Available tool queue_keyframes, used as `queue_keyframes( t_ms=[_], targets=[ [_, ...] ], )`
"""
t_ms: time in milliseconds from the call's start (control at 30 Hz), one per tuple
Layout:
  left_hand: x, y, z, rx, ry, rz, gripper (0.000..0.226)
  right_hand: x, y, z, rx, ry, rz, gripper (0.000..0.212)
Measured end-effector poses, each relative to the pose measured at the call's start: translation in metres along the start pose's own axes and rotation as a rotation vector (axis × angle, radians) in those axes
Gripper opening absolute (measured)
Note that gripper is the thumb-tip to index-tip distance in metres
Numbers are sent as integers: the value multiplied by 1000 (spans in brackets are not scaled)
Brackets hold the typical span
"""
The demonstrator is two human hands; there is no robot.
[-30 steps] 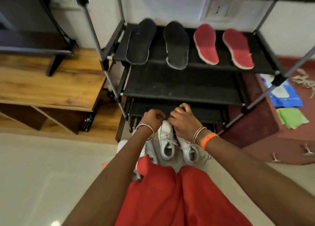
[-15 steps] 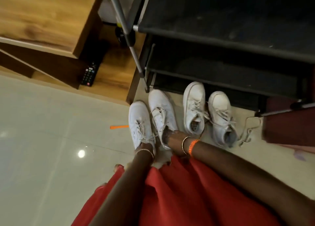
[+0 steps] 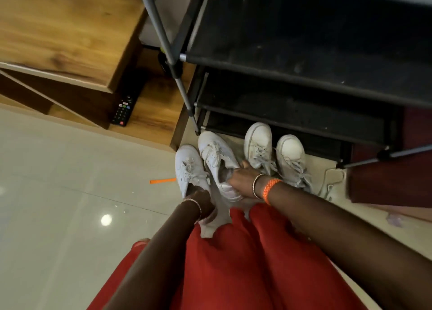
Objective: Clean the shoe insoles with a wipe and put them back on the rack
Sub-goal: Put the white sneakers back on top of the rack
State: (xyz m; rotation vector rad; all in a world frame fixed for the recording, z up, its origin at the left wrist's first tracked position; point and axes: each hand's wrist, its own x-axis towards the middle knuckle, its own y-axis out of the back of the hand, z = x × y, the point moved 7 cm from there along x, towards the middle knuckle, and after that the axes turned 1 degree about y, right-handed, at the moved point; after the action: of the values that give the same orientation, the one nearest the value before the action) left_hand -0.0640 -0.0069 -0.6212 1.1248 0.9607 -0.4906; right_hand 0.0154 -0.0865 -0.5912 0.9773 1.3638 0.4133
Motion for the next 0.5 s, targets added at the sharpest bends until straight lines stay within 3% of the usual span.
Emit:
queue_keyframes(
  t_ms=[100,200,300,433,500],
  targets=[
    [-42,69,1,-138,-60,167,38,-25,58,11,90,-62,120,31],
    [-92,136,0,-117,-178,317,34,-63,107,9,154,-120,157,28],
    [-144,186,10,-46,-248,449,35,-118,156,0,252,-205,303,29],
    [-229,226,35,34,-390,520,38,-206,221,-18,316,-287,462,49],
    [-289,244,46,44,-501,517,53,-260,261,-30,320,-330,537,54]
  ],
)
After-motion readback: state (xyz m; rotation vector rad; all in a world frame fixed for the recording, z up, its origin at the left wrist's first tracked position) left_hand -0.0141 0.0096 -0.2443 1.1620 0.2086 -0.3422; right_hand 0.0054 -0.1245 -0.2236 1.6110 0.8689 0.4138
